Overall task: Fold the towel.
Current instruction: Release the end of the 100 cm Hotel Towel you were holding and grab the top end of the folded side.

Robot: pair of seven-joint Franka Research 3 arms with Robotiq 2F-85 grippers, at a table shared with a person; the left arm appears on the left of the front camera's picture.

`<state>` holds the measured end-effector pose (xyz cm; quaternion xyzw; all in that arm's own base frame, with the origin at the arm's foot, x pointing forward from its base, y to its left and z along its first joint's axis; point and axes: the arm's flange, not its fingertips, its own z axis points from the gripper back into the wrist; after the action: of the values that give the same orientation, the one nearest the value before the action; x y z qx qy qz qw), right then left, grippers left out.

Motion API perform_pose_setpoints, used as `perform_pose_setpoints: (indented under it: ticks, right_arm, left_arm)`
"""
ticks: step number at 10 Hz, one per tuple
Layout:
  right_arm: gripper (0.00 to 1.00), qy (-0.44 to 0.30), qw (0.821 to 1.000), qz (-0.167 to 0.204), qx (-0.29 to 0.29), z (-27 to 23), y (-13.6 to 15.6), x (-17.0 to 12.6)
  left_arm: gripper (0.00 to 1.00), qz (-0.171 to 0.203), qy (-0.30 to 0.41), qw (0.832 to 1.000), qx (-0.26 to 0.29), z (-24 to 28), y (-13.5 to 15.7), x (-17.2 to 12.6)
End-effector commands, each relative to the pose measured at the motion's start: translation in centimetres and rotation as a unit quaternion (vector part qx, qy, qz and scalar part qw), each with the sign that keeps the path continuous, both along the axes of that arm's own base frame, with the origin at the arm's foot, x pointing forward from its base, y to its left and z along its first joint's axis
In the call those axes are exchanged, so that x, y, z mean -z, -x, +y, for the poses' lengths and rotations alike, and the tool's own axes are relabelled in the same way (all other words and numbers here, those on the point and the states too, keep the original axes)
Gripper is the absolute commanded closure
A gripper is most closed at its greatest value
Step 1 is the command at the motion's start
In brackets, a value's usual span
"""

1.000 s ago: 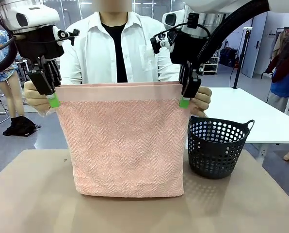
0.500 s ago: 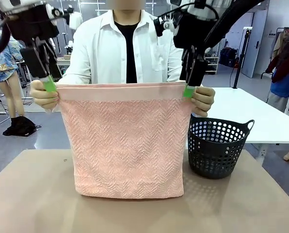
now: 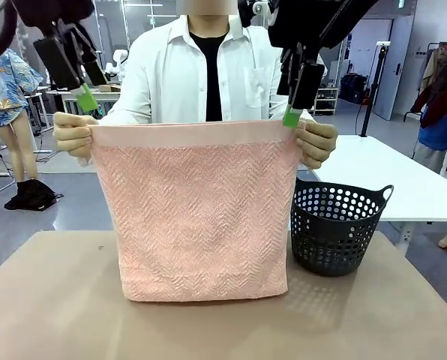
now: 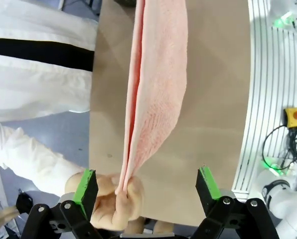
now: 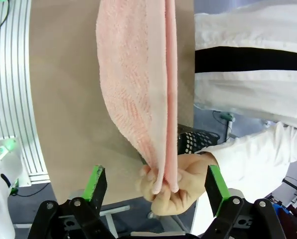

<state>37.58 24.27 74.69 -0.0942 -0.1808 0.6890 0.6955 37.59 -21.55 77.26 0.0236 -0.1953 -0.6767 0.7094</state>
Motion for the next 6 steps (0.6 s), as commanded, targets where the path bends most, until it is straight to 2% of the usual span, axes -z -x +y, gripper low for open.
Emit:
perform_pose_setpoints:
  ticks: [1,6]
  right_arm:
    - [0.00,0.021,1.000,-0.012,-0.019,1.0,-1.9,0.4]
    - [0.00,0.042,0.999,0.012,-0.031,2.6,-5.1,1.9]
  left_arm:
    - [0.00,0.006,-0.013,1.000,0.028,-0.5,-1.4,1.1]
    - [0.00,0.034,-0.046,0.998,0.001,-1.5,-3.9,3.9]
